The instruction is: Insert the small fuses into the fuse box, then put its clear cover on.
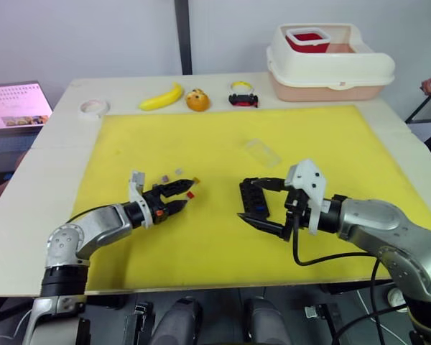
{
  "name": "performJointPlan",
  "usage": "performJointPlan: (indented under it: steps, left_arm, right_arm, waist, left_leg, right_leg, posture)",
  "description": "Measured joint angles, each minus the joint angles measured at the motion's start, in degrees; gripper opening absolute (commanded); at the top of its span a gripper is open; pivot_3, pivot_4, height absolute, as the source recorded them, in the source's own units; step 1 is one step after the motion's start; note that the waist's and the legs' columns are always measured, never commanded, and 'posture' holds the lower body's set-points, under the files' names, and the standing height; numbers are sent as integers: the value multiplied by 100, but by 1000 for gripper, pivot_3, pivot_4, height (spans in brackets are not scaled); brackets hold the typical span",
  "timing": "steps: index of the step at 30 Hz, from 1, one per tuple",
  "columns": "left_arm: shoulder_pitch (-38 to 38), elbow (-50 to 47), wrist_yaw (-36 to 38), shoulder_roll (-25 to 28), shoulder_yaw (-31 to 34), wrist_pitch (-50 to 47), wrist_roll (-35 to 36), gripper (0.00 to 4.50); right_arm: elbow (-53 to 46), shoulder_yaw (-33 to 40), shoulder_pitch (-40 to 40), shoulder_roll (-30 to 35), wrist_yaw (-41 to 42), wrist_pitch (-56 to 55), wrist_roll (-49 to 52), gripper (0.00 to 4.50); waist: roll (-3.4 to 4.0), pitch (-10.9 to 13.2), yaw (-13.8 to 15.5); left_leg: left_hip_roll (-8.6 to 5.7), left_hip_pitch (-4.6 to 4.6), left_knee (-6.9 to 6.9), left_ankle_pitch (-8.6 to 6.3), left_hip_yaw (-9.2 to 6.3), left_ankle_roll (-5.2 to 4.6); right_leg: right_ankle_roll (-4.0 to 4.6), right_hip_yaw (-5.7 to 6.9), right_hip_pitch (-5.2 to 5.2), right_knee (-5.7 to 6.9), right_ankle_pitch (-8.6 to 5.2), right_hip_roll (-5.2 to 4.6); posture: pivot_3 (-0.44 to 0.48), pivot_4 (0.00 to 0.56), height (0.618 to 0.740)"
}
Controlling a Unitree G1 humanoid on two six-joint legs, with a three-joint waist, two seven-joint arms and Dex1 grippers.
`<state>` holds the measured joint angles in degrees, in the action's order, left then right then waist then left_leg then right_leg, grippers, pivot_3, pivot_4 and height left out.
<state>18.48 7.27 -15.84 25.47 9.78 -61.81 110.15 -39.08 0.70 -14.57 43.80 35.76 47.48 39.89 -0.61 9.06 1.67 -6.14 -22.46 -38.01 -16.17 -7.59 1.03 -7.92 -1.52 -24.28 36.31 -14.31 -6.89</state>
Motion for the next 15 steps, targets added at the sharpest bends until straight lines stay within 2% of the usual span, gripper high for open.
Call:
performJointPlan:
  steps: [15]
  left_arm:
    - [48,-1,55,-599,169,154,-581,4500]
  right_arm:
    - [14,30,-2,5,0,0,-32,4472]
  waist:
    - [7,-5,87]
  left_leg:
    - [-4,7,-3,0,-4,0]
  right_leg:
    - [0,2,22,-7,0,-1]
  posture:
    - [0,150,740]
